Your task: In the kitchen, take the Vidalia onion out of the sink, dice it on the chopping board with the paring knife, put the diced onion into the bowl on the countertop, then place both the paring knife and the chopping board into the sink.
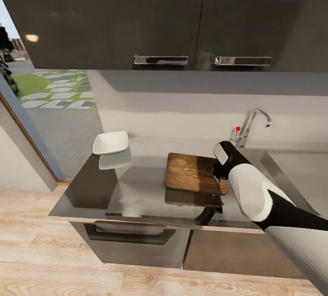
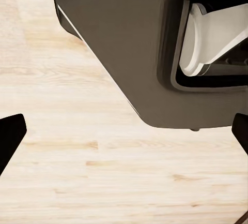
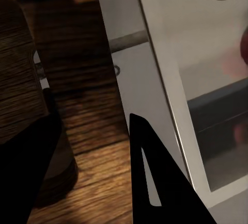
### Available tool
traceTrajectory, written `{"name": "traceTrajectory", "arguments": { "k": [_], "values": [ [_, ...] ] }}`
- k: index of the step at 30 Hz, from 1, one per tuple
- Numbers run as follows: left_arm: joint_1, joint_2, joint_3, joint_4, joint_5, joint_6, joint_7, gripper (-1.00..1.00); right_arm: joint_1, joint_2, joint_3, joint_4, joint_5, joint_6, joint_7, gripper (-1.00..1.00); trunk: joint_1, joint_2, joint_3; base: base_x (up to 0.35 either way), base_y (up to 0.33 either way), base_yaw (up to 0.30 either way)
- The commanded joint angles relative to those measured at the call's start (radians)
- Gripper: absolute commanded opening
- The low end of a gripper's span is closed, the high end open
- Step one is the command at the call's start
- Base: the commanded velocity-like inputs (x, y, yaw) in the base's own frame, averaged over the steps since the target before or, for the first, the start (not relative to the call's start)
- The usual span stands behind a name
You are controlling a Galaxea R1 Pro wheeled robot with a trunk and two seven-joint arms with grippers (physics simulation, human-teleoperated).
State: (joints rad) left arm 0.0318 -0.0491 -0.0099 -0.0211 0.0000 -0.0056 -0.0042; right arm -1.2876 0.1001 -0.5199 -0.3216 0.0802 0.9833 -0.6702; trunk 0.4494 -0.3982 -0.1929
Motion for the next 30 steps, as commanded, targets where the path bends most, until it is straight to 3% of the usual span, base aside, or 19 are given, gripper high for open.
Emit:
{"name": "traceTrajectory", "arguments": {
  "k": [1, 17, 24, 30],
  "values": [
    [0.000, 0.000, -0.001, -0.002, 0.000, -0.001, 0.000, 1.00, -0.001, 0.001, -0.008, 0.000, 0.007, 0.005, 0.000, -1.00, 0.001, -0.002, -0.002, 0.000, 0.000, 0.000],
    [0.000, 0.000, -0.001, -0.002, 0.000, -0.001, 0.000, 1.00, -0.001, 0.001, -0.006, 0.037, 0.008, 0.003, -0.001, -1.00, 0.001, -0.002, -0.002, 0.000, 0.000, 0.000],
    [0.000, 0.000, -0.001, -0.002, 0.000, -0.001, 0.000, 1.00, -0.001, 0.001, -0.006, 0.049, 0.009, 0.001, -0.087, -1.00, 0.001, -0.002, -0.002, 0.000, 0.000, 0.000],
    [0.000, 0.000, -0.001, -0.002, 0.000, -0.001, 0.000, 1.00, -0.001, 0.001, -0.007, 0.062, 0.008, -0.001, -0.106, -1.00, 0.001, -0.002, -0.002, 0.000, 0.000, 0.000]
  ]
}}
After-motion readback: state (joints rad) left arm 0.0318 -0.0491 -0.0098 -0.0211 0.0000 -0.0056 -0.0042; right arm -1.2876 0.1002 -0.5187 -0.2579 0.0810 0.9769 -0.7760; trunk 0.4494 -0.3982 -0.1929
